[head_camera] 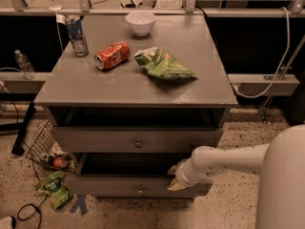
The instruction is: Open middle drawer
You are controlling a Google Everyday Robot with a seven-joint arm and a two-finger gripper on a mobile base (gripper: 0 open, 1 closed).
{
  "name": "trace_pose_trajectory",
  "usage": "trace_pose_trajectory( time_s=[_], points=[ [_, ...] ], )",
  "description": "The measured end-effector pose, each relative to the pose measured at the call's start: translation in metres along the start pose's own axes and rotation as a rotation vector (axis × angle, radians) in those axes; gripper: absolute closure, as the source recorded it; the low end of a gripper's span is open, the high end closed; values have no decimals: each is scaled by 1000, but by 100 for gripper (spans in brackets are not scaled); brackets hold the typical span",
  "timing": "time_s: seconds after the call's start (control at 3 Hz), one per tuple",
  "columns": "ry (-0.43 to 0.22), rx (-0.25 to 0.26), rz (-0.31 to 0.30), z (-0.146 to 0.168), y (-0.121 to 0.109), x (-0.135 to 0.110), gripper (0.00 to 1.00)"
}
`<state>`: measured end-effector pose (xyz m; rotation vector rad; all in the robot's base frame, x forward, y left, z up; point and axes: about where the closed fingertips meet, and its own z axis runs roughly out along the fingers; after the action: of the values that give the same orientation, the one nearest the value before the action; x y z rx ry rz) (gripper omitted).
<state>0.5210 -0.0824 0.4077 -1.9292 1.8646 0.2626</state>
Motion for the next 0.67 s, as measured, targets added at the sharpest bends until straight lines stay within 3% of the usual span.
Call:
trace_pose_trajectory(
  time_s=[0.67],
  points=[
    [16,23,-5,-10,18,-4,100]
  ],
)
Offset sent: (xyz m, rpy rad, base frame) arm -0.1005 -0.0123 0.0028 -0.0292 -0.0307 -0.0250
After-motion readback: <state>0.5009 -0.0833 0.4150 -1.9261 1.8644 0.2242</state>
